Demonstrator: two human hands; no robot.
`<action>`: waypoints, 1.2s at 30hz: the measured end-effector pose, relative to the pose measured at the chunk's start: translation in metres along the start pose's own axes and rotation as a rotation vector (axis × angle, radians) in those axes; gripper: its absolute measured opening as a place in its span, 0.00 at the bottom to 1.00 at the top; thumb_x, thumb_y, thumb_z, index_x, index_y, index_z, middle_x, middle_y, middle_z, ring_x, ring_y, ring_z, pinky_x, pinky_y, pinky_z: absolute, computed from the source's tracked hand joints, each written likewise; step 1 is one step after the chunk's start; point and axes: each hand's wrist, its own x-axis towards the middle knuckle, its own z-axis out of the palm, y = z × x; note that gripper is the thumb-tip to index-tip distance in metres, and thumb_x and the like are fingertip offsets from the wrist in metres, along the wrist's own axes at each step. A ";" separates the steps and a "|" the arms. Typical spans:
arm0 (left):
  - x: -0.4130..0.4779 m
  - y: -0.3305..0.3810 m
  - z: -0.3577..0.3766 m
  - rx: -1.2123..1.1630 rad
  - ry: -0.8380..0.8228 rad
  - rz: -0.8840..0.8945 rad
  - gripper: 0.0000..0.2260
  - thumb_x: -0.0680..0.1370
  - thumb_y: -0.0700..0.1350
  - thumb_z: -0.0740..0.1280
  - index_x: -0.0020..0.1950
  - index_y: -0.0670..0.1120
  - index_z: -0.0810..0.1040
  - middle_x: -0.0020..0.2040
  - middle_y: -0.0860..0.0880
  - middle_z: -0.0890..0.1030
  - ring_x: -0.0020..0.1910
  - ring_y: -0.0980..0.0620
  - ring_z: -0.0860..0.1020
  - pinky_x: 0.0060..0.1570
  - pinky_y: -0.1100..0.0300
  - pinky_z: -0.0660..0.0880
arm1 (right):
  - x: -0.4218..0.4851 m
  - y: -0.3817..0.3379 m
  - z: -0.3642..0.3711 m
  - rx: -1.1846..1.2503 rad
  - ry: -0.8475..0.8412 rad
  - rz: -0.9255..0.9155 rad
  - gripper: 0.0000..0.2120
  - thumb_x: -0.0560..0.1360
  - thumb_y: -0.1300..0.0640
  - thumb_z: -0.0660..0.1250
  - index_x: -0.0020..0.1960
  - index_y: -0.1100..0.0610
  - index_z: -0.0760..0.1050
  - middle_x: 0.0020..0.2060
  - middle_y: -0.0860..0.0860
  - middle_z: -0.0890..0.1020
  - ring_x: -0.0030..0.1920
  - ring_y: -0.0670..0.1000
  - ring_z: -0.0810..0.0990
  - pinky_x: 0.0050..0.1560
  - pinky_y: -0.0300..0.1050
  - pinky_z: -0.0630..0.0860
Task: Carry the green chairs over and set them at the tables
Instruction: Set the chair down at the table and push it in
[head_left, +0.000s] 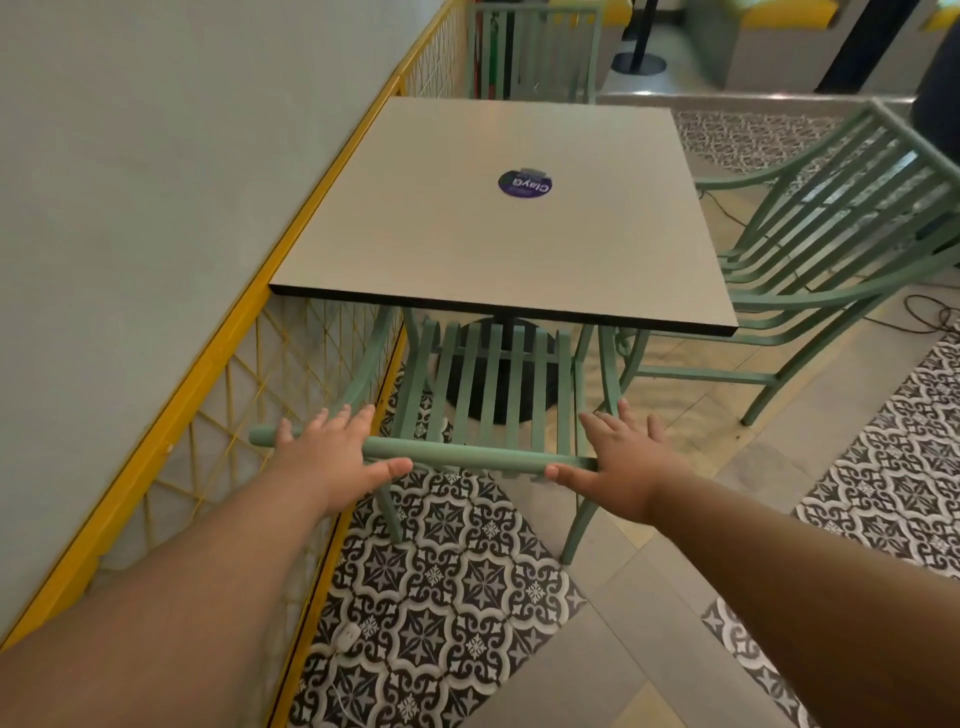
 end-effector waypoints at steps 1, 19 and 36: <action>-0.006 0.002 -0.003 -0.011 -0.011 -0.017 0.52 0.65 0.83 0.40 0.83 0.55 0.44 0.84 0.50 0.51 0.82 0.45 0.51 0.76 0.32 0.49 | -0.007 -0.001 -0.002 0.033 0.027 -0.008 0.62 0.59 0.13 0.36 0.82 0.50 0.51 0.80 0.50 0.59 0.81 0.55 0.43 0.75 0.60 0.37; -0.145 0.041 -0.107 -0.170 0.252 0.156 0.42 0.75 0.75 0.54 0.83 0.56 0.46 0.84 0.50 0.50 0.82 0.45 0.49 0.77 0.40 0.53 | -0.146 -0.039 -0.090 0.074 0.212 0.080 0.47 0.70 0.24 0.47 0.81 0.50 0.54 0.79 0.53 0.62 0.80 0.60 0.50 0.76 0.60 0.46; -0.120 0.204 -0.081 -0.075 0.204 0.364 0.41 0.74 0.74 0.55 0.82 0.58 0.50 0.82 0.51 0.57 0.80 0.43 0.57 0.75 0.39 0.59 | -0.208 0.097 -0.094 0.215 0.119 0.102 0.38 0.79 0.33 0.58 0.81 0.52 0.56 0.78 0.53 0.65 0.78 0.57 0.62 0.76 0.56 0.59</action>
